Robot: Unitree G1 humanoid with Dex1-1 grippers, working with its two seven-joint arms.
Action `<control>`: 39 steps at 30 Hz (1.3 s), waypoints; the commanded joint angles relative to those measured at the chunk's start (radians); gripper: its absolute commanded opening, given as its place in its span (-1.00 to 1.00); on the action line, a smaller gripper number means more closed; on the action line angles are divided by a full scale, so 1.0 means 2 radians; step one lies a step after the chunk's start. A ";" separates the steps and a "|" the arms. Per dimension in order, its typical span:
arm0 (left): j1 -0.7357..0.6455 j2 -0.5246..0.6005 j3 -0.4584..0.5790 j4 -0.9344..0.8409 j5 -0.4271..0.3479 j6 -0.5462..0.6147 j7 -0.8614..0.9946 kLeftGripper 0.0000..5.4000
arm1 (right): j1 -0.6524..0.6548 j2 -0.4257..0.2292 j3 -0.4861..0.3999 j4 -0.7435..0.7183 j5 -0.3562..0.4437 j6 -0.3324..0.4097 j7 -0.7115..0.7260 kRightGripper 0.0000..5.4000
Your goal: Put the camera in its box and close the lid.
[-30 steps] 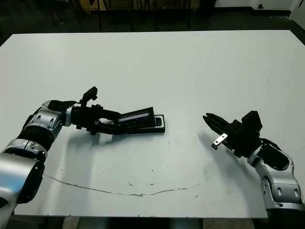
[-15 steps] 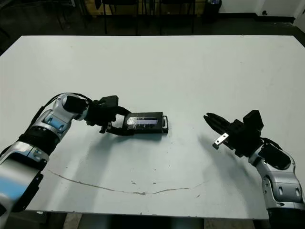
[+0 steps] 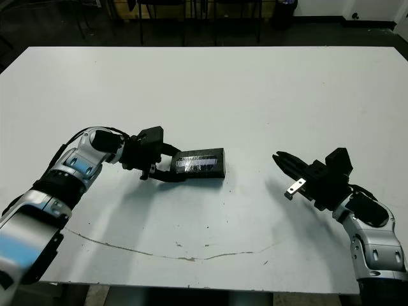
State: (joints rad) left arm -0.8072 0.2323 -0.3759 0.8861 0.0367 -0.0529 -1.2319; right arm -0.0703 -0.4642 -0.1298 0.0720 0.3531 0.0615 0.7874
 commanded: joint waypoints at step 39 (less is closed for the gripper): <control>0.023 0.029 -0.113 -0.111 0.081 0.124 -0.021 0.30 | 0.033 0.001 0.013 -0.050 -0.015 0.025 -0.036 -1.00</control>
State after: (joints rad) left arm -0.8633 0.2898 -0.5536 0.6275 0.1624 0.1979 -1.2750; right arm -0.0241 -0.4625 -0.1071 -0.0245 0.3294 0.0939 0.7251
